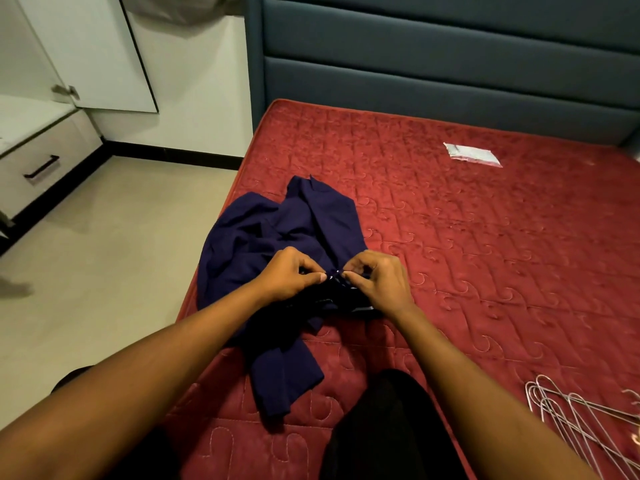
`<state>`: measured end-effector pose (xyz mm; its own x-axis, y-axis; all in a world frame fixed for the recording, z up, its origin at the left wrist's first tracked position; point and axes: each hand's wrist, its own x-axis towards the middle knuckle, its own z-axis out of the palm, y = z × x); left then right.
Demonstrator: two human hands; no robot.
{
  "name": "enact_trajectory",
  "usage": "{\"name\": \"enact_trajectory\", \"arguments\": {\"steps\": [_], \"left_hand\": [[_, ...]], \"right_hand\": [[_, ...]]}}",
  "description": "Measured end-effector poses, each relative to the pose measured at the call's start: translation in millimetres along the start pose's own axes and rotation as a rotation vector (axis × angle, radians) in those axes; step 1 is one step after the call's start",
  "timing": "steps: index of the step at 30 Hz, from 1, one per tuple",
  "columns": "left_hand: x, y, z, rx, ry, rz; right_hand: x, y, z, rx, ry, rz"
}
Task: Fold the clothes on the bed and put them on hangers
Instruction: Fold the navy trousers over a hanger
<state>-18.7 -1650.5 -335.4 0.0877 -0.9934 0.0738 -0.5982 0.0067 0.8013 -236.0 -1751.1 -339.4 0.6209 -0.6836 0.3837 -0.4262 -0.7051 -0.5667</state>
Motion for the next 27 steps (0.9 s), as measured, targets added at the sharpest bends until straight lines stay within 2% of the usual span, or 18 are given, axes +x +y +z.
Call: {"name": "enact_trajectory", "arguments": {"steps": [4,8,13,17,20,23,25,27], "left_hand": [[0.7,-2.9,6.9,-0.042,0.163,-0.019],[3.7,-5.2,12.8,-0.064,0.140,-0.006],[5.7,-5.6,15.3,-0.102,0.054,0.027],[8.5,-5.6,9.2,-0.126,0.036,0.038],[11.0,-7.1,5.4,-0.115,0.028,0.031],[15.4,2.5,4.9,-0.134,0.069,0.031],[23.0,13.0,4.6,-0.176,0.112,0.020],[31.1,26.7,3.0,-0.253,0.148,0.018]], "right_hand": [[4.9,-2.8,-0.9,0.023,-0.108,-0.081],[7.4,-7.1,-1.3,0.003,-0.160,-0.117],[6.3,-8.4,-1.3,-0.048,-0.119,-0.087],[1.1,-9.9,1.6,-0.126,-0.004,-0.060],[1.6,-5.7,2.7,-0.092,0.062,-0.025],[1.4,-13.1,7.5,-0.191,0.220,0.069],[3.6,-26.5,8.1,-0.211,0.338,0.308],[11.4,-33.0,7.9,-0.047,0.320,0.510]]}}
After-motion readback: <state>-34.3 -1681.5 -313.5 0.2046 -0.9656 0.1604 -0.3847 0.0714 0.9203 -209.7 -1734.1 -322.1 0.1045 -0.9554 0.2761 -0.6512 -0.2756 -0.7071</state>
